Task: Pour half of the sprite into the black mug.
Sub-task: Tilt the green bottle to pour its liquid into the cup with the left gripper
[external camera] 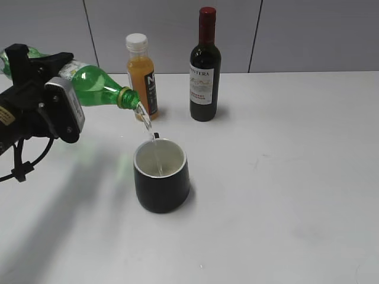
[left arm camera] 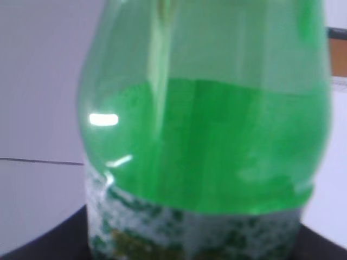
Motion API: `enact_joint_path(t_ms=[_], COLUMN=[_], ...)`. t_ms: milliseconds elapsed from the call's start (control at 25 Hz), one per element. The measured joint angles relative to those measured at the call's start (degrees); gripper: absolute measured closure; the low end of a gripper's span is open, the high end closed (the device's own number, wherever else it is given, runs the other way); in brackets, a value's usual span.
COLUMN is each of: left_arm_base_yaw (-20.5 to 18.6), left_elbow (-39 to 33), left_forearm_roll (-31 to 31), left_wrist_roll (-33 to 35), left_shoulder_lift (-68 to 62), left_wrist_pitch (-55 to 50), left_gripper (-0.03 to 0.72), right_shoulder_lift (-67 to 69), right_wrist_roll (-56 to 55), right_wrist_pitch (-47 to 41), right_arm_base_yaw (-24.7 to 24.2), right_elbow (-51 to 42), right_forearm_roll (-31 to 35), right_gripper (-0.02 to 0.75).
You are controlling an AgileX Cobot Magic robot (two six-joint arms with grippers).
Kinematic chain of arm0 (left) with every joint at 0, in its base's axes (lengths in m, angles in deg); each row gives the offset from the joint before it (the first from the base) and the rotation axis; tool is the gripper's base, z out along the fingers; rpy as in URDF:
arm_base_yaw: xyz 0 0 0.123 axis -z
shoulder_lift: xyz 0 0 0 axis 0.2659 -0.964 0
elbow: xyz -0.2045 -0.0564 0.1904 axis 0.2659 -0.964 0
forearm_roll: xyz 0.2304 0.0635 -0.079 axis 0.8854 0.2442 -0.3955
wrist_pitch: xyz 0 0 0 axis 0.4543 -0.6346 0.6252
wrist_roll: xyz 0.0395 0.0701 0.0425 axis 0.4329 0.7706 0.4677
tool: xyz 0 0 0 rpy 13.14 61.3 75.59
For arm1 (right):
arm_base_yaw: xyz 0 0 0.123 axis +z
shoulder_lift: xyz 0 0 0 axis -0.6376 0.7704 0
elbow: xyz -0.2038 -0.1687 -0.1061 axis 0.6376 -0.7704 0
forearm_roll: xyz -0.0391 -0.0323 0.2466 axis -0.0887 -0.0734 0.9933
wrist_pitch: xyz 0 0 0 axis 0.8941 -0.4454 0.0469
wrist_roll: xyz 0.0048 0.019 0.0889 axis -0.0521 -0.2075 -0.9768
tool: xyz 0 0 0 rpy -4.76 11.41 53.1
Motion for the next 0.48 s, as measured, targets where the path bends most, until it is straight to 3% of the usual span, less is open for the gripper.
enact_joint_path(t_ms=[480], left_arm_base_yaw=[0.00], left_elbow=[0.00], left_forearm_roll=[0.00], left_wrist_roll=[3.40], left_shoulder_lift=[-0.25], left_wrist_pitch=[0.06], left_gripper=[0.267], right_shoulder_lift=[0.00], right_wrist_roll=[0.00], right_wrist_pitch=[0.00], right_arm_base_yaw=[0.00], right_elbow=[0.00], right_forearm_roll=[0.00], right_gripper=[0.148])
